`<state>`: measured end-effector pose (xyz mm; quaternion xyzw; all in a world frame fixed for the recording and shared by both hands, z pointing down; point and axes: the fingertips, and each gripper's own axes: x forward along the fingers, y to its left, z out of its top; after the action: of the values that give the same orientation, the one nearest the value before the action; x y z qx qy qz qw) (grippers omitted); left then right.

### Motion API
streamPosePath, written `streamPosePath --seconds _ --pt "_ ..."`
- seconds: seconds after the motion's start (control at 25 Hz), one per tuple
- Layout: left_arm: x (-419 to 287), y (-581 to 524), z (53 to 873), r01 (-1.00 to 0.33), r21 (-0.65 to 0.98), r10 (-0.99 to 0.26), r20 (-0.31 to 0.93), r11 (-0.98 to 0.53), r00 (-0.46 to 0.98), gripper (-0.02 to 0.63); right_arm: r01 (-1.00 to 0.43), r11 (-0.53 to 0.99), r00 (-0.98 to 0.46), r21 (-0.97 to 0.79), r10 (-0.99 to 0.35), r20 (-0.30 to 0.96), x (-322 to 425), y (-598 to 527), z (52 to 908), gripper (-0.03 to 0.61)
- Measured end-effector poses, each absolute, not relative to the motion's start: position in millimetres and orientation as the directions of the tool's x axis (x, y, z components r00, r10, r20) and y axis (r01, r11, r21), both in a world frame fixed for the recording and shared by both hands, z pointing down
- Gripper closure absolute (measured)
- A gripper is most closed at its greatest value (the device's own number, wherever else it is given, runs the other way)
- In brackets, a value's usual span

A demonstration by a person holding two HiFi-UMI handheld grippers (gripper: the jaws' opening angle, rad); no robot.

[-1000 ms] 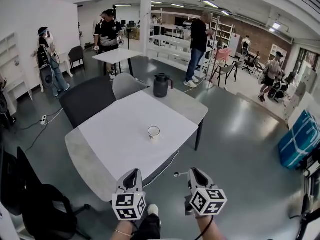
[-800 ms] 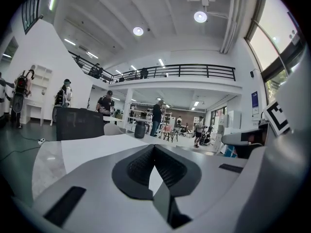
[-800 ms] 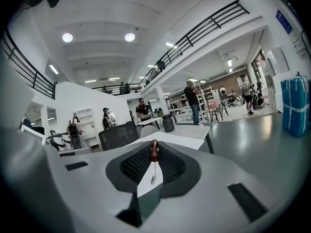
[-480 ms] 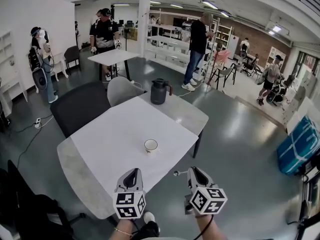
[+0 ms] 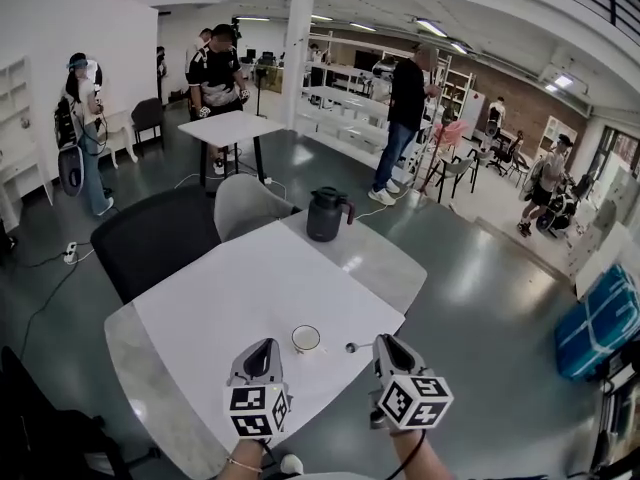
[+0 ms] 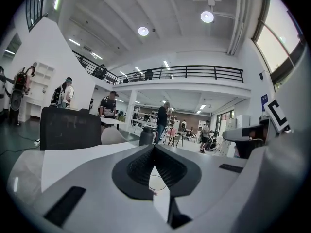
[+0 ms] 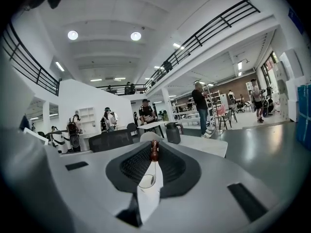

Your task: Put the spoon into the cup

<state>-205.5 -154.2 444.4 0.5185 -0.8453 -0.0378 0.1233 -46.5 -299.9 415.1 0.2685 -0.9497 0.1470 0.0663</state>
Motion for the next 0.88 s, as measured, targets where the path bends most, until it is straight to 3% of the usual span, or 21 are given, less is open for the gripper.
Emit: streamPosePath --seconds 0.48,0.88 --pt "-233 -162 478 -0.844 0.187 -0.855 0.255 0.502 -0.452 0.595 -0.511 0.817 -0.856 -0.267 -0.454 0.249 -85 -325 441 0.515" --pt "-244 -167 485 -0.765 0.205 -0.785 0.28 0.611 -0.552 0.595 -0.435 0.855 -0.891 -0.282 -0.363 0.274 -119 -356 450 0.515"
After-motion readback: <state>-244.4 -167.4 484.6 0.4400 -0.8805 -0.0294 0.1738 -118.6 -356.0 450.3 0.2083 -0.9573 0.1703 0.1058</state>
